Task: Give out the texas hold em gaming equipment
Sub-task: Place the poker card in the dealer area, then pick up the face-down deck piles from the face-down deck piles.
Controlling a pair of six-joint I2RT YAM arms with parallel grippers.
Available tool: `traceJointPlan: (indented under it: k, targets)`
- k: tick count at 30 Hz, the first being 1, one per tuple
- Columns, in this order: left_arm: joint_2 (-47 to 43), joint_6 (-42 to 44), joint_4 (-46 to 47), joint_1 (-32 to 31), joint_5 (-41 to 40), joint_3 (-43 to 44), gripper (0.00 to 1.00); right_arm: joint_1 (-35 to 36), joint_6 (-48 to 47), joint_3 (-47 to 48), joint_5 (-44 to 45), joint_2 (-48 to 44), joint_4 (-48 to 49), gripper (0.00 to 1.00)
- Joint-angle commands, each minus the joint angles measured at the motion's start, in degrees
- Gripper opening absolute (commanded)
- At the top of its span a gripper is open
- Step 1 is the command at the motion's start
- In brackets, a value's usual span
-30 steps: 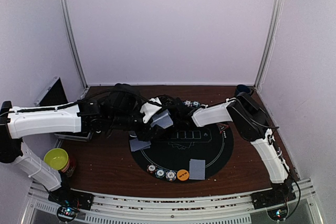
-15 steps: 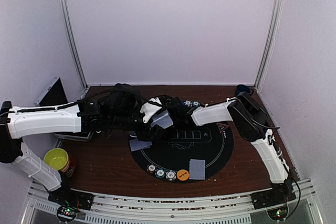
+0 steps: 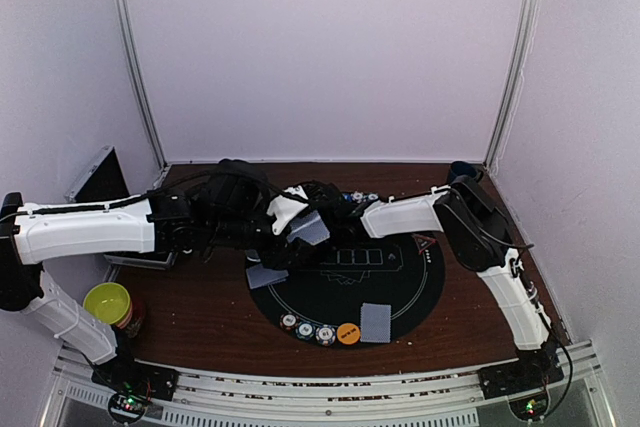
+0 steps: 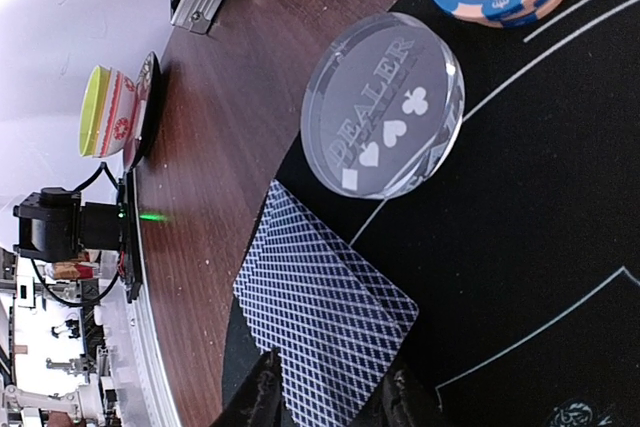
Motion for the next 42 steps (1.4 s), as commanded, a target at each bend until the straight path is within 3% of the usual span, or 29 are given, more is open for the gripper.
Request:
traceJointPlan:
  k: [1, 27, 42]
  targets:
    - [-1.34, 0.56, 2.63, -0.43, 0.07, 0.83, 0.60, 0.39, -2.68, 1.32, 4.79, -2.07, -4.06, 0.33]
    - [-1.62, 0.60, 2.63, -0.52, -0.23, 0.82, 0.60, 1.71, -11.34, 1.53, 15.49, -6.40, -13.69, 0.44]
    - [-1.97, 0.64, 2.63, -0.71, -0.72, 0.74, 0.60, -1.21, -14.95, -5.24, 15.56, -16.78, -14.50, 0.52]
